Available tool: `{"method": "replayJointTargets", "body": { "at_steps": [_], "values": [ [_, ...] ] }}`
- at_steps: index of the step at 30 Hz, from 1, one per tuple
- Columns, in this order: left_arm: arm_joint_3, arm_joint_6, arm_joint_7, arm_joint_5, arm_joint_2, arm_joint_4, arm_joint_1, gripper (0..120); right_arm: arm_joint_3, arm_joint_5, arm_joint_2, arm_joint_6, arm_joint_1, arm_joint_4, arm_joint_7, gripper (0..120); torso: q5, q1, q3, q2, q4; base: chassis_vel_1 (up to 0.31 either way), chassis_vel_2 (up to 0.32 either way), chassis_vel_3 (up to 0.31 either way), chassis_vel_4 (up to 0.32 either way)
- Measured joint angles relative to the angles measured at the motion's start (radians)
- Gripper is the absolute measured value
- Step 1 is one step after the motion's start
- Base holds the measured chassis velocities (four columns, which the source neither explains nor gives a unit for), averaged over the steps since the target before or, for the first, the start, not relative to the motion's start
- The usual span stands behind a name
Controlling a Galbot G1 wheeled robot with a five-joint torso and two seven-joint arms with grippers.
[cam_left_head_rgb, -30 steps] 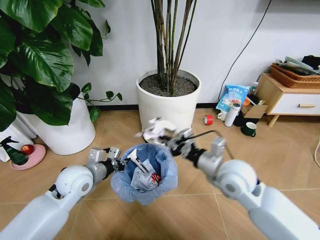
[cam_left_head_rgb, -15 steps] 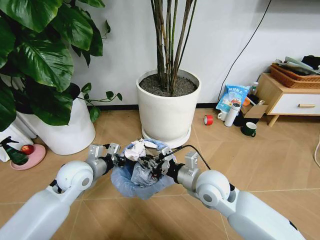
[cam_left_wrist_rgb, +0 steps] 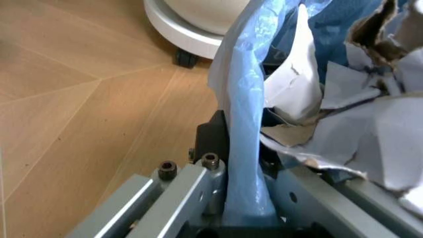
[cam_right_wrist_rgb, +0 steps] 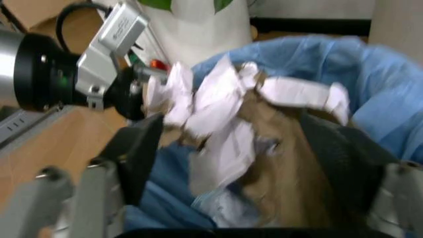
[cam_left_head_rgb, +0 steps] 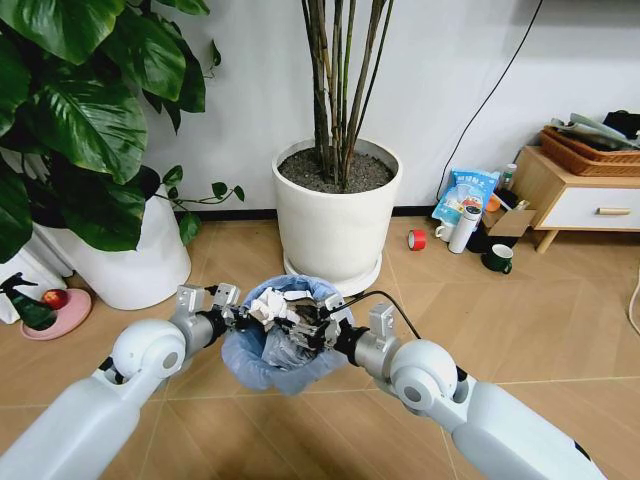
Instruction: Pick up the trash bin and place the garbage on the floor into it.
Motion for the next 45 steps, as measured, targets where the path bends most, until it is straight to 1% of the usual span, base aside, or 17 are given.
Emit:
{"method": "replayJointTargets", "body": {
  "at_steps": [2, 3, 5, 7, 16, 19, 20, 24, 25, 27, 29, 33, 34, 37, 41, 43, 45],
  "values": [
    [-0.001, 0.000, 0.001, 0.001, 0.000, 0.000, 0.003, 0, 0.005, -0.003, 0.003, 0.004, 0.002, 0.000, 0.000, 85, 0.0001, 0.000, 0.000, 0.000, 0.0000, 0.000, 0.000, 0.000, 0.000],
    [-0.002, 0.000, 0.001, 0.001, 0.001, 0.000, 0.004, 0, 0.007, -0.004, 0.004, 0.007, 0.003, 0.001, 0.000, 91, 0.0001, 0.000, 0.000, 0.000, 0.0000, 0.000, 0.000, 0.000, 0.000],
    [-0.002, 0.000, 0.001, 0.001, 0.001, 0.000, 0.005, 0, 0.009, -0.004, 0.005, 0.009, 0.003, 0.001, 0.000, 93, 0.0001, 0.000, 0.000, 0.000, 0.0000, 0.000, 0.000, 0.000, 0.000],
    [-0.004, 0.000, 0.004, 0.005, 0.001, 0.000, 0.011, 0, 0.018, -0.007, 0.008, 0.017, 0.006, 0.003, 0.000, 100, 0.0000, 0.000, 0.000, 0.000, 0.0000, 0.000, 0.000, 0.000, 0.000],
    [-0.014, 0.000, 0.006, 0.018, -0.004, 0.005, 0.028, 0, 0.067, -0.031, 0.007, 0.049, 0.013, 0.008, -0.017, 100, 0.0000, 0.000, 0.000, 0.000, 0.0000, 0.000, 0.000, 0.000, 0.000],
    [-0.020, 0.000, 0.006, 0.021, -0.008, 0.006, 0.036, 0, 0.128, -0.034, 0.001, 0.062, -0.005, 0.020, -0.018, 100, 0.0001, 0.000, 0.000, 0.000, -0.0001, 0.000, 0.000, 0.000, 0.000],
    [-0.020, 0.000, 0.006, 0.021, -0.008, 0.006, 0.036, 0, 0.128, -0.034, 0.001, 0.062, -0.005, 0.020, -0.018, 100, 0.0001, 0.000, 0.000, 0.000, -0.0001, 0.000, 0.000, 0.000, 0.000],
    [-0.036, 0.000, 0.002, 0.023, -0.011, -0.003, 0.052, 0, 0.226, -0.063, -0.006, 0.063, -0.056, 0.031, -0.017, 100, 0.0001, 0.000, 0.000, 0.000, 0.0000, 0.000, 0.000, 0.000, 0.000],
    [-0.036, 0.000, 0.002, 0.023, -0.011, -0.003, 0.052, 0, 0.226, -0.063, -0.006, 0.063, -0.056, 0.031, -0.017, 100, 0.0001, 0.000, 0.000, 0.000, 0.0000, 0.000, 0.000, 0.000, 0.000],
    [-0.047, 0.000, -0.002, 0.025, -0.015, -0.011, 0.065, 0, 0.286, -0.099, -0.012, 0.074, -0.098, 0.031, -0.017, 100, 0.0002, 0.000, 0.000, 0.000, 0.0000, 0.000, 0.000, 0.000, 0.000],
    [-0.049, 0.000, -0.002, 0.025, -0.016, -0.012, 0.067, 0, 0.306, -0.110, -0.013, 0.075, -0.110, 0.031, -0.017, 100, 0.0002, 0.000, 0.000, 0.000, 0.0000, 0.000, 0.000, 0.000, 0.000],
    [-0.055, 0.000, -0.002, 0.026, -0.016, -0.014, 0.069, 0, 0.425, -0.181, -0.015, 0.076, -0.210, 0.039, -0.027, 100, 0.0002, 0.000, 0.000, 0.000, 0.0001, 0.000, 0.000, 0.000, 0.000],
    [-0.055, 0.000, -0.002, 0.026, -0.016, -0.014, 0.069, 0, 0.425, -0.181, -0.015, 0.076, -0.210, 0.039, -0.027, 100, 0.0002, 0.000, 0.000, 0.000, 0.0001, 0.000, 0.000, 0.000, 0.000],
    [-0.054, 0.000, -0.002, 0.028, -0.018, -0.012, 0.066, 0, 0.504, -0.214, -0.012, 0.079, -0.298, 0.048, -0.038, 100, 0.0004, 0.000, 0.000, 0.000, -0.0002, 0.000, 0.000, 0.000, 0.000],
    [-0.052, 0.000, -0.002, 0.031, -0.019, -0.012, 0.066, 0, 0.561, -0.242, 0.001, 0.091, -0.366, 0.054, -0.042, 100, 0.0000, 0.000, 0.000, 0.000, -0.0002, 0.000, 0.000, 0.000, 0.000],
    [-0.052, 0.000, -0.002, 0.031, -0.019, -0.012, 0.066, 0, 0.567, -0.245, 0.003, 0.093, -0.373, 0.054, -0.043, 100, 0.0002, 0.000, 0.000, 0.000, -0.0002, 0.000, 0.000, 0.000, 0.000],
    [-0.052, 0.000, -0.002, 0.032, -0.019, -0.018, 0.069, 0, 0.606, -0.261, 0.015, 0.103, -0.410, 0.054, -0.050, 100, -0.0001, 0.000, 0.000, 0.000, 0.0000, 0.025, -0.012, -0.014, 0.020]
  ]
}}
